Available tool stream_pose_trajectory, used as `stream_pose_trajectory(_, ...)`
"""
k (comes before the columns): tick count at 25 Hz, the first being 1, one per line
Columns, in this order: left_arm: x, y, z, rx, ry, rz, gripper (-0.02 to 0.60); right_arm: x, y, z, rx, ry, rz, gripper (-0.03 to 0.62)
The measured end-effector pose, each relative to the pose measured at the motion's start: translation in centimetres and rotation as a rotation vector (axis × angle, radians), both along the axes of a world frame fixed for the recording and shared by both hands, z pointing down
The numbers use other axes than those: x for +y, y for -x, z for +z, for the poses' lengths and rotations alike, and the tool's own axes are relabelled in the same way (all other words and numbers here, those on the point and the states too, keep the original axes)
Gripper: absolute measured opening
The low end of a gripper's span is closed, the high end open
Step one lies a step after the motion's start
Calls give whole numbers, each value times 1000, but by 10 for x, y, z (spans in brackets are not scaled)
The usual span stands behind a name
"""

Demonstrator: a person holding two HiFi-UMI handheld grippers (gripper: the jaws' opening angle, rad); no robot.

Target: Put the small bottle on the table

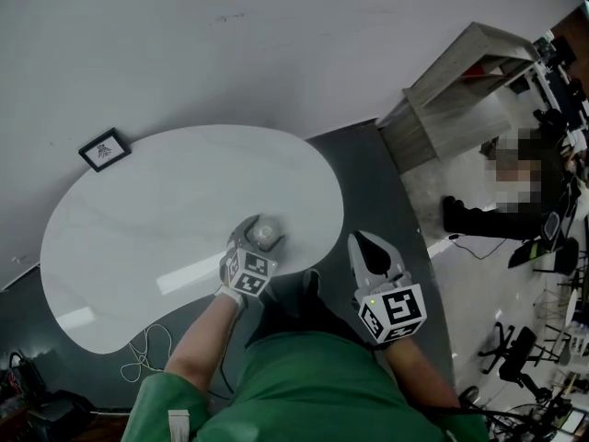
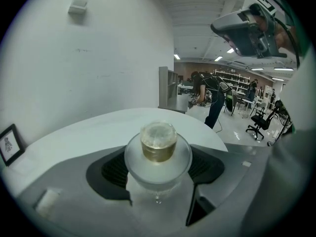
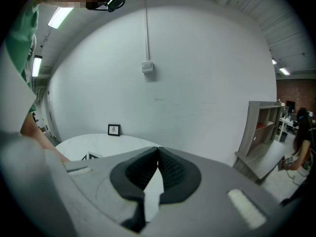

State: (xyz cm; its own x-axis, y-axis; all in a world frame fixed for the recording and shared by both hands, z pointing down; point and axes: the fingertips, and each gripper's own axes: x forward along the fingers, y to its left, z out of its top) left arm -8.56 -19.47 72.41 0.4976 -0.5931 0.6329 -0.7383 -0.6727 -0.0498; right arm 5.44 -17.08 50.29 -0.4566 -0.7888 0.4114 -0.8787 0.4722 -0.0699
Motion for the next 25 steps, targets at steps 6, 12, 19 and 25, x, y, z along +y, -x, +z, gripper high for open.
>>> stream_pose_trajectory(6,6,4,-3,17,15,-29,354,1,2,-3,-11,-4,-17,3)
stream_pose_trajectory(12,19,22,-21,69,15,-83,362,-5,2,-11,-31,-30,-26,3)
stream_pose_trajectory(19,39,56,-50,80,13,-145,360,-19,3,-22,-74,-65,-34,3)
stream_pose_trajectory(25,43,87,-115,163,-116,-324,175,-39,7,-50,-116,-134,-60,3)
